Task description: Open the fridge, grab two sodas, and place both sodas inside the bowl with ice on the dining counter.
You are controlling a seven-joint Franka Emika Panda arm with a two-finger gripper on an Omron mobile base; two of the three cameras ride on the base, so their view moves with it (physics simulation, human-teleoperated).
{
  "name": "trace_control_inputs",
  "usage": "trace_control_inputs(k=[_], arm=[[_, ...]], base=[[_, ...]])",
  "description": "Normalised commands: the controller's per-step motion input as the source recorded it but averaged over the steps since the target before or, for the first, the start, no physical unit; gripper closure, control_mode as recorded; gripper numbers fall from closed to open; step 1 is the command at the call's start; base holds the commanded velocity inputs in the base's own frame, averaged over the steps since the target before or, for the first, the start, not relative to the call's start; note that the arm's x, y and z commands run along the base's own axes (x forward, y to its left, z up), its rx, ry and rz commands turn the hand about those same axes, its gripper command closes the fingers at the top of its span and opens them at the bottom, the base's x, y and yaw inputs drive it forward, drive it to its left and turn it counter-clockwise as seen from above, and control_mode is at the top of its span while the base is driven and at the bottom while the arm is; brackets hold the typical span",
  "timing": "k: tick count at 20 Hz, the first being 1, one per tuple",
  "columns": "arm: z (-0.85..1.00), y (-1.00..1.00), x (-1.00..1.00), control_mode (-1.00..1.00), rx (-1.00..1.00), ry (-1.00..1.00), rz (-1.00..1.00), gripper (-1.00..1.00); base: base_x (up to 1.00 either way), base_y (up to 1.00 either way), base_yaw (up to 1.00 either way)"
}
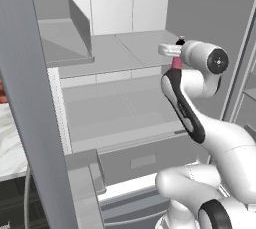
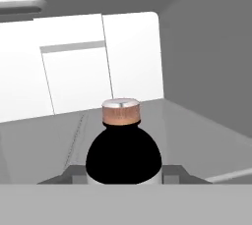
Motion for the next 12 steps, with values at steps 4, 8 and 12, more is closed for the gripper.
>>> trace_control_inputs(k=[4,8,12], arm=[[0.33,0.35,-0.82,-1.0,0.0,0.21,0.03,1.0],[0.07,0.19,-0.96,-1.0,0.0,0.14,0.03,1.0],[-0.03,0.02,-1.0,-1.0,0.0,0.03,0.02,1.0]], base=[[0.0,0.0,0.0],[0.0,0.0,0.0],[0.0,0.0,0.0]])
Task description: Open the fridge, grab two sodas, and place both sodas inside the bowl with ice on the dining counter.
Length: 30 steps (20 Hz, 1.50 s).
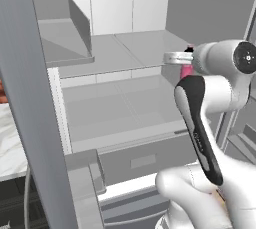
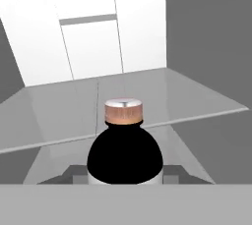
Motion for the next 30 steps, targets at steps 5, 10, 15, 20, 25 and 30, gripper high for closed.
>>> trace_control_inputs(k=[5,10,15,20,25,30], arm=[[-0.02,0.0,-1.0,-1.0,0.0,-0.01,0.03,1.0],[0.0,0.0,-1.0,-1.0,0.0,-0.05,0.04,1.0],[0.04,0.0,-1.0,-1.0,0.0,-0.03,0.03,1.0],[0.0,0.0,0.0,1.0,0.0,0.0,0.0,1.0],[0.0,0.0,0.0,1.0,0.0,0.0,0.0,1.0],[0.0,0.0,0.0,1.0,0.0,0.0,0.0,1.0]], base=[[0.0,0.0,0.0],[0.0,0.0,0.0],[0.0,0.0,0.0],[-1.0,-0.01,0.04],[-1.0,-0.02,0.05],[-1.0,0.19,0.13]])
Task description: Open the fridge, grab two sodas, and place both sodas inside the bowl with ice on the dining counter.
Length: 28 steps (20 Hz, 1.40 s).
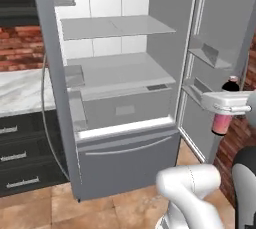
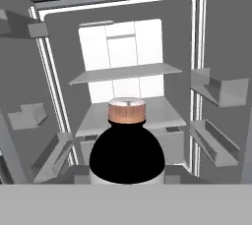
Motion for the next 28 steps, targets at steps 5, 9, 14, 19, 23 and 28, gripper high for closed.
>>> trace_control_inputs(k=[5,9,14,19,23,28], arm=[[0.0,0.0,0.0,1.0,0.0,0.0,0.0,1.0],[0.0,0.0,0.0,1.0,0.0,0.0,0.0,1.0],[0.0,0.0,0.0,1.0,0.0,0.0,0.0,1.0],[0.0,0.0,0.0,1.0,0.0,0.0,0.0,1.0],[0.0,0.0,0.0,1.0,0.0,0.0,0.0,1.0],[0.0,0.0,0.0,1.0,0.0,0.0,0.0,1.0]], base=[[-0.94,0.63,0.27],[-0.74,0.82,0.34],[-0.49,0.96,0.41],[-0.13,0.9,0.44],[0.27,0.81,0.34],[0.84,0.68,0.22]])
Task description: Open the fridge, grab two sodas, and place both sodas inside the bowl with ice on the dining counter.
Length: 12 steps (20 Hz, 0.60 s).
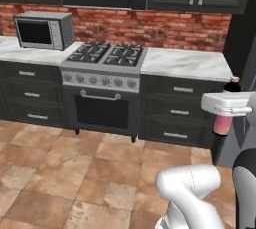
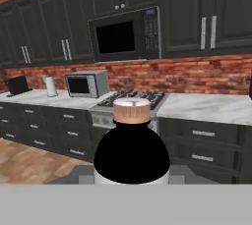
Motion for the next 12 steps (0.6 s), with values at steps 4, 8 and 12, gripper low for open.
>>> trace_control_inputs(k=[4,8,12], arm=[[0.0,0.0,0.0,1.0,0.0,0.0,0.0,1.0],[0.0,0.0,0.0,1.0,0.0,0.0,0.0,1.0],[0.0,0.0,0.0,1.0,0.0,0.0,0.0,1.0]], base=[[0.92,0.76,0.17],[0.86,0.83,0.16],[0.71,0.77,0.21]])
